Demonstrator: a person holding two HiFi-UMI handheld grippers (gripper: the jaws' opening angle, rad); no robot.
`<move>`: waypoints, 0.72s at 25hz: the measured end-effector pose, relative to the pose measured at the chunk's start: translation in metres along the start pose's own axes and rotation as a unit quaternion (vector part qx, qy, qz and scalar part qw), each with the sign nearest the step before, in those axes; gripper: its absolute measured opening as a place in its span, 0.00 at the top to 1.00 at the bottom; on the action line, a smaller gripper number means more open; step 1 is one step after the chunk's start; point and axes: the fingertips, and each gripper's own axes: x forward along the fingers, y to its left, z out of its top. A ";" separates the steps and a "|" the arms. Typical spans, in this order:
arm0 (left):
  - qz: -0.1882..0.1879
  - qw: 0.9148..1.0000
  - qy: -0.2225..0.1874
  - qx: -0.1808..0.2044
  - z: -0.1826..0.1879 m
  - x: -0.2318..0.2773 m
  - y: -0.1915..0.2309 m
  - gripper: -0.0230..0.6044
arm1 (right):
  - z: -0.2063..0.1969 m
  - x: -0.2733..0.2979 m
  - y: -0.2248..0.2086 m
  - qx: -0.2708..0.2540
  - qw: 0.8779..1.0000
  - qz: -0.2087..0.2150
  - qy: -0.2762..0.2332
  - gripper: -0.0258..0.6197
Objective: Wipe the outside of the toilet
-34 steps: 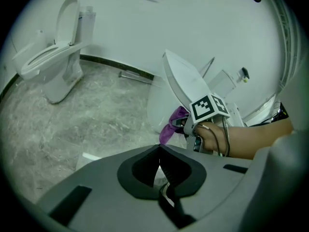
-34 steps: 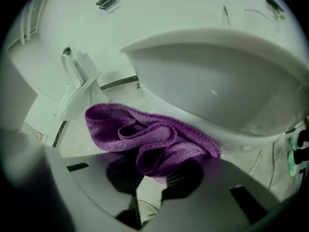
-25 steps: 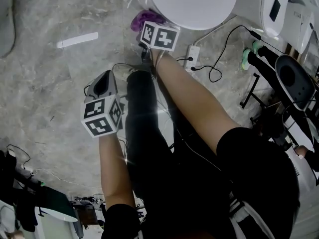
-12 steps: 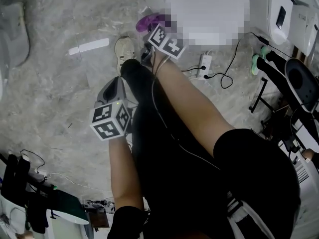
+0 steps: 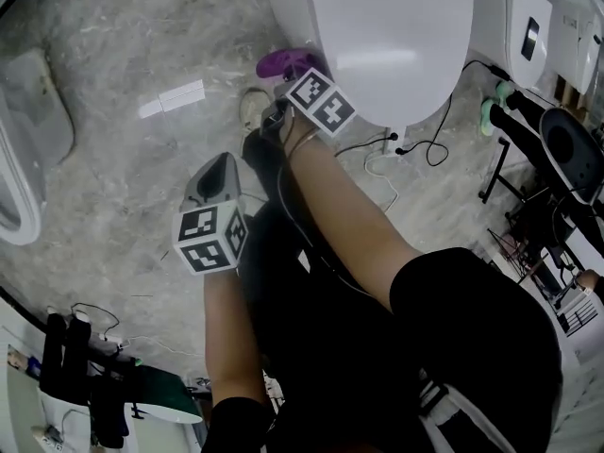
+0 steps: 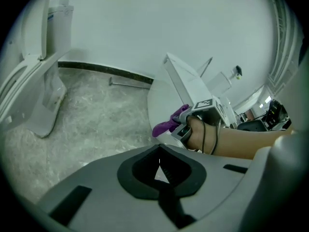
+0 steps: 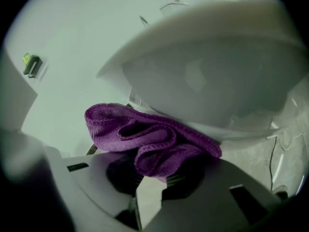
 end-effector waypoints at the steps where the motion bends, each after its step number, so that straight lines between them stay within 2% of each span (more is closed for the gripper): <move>1: 0.000 1.000 0.002 0.003 0.009 -0.001 0.004 0.95 | 0.001 0.003 0.005 0.004 1.000 -0.003 -0.002 0.86; 6: 0.004 1.000 0.012 0.012 0.040 -0.013 0.029 0.95 | -0.004 0.007 0.032 0.012 1.000 -0.015 -0.009 0.86; 11: 0.001 1.000 0.026 0.018 0.071 -0.009 0.038 0.95 | 0.001 0.014 0.040 0.026 0.999 -0.043 -0.009 0.86; 14: -0.007 0.999 0.036 0.035 0.094 -0.001 0.045 0.95 | 0.012 0.022 0.055 0.030 0.998 -0.053 -0.017 0.86; 18: -0.028 0.996 0.053 0.058 0.130 0.010 0.060 0.95 | 0.022 0.035 0.074 0.064 0.995 -0.070 -0.023 0.86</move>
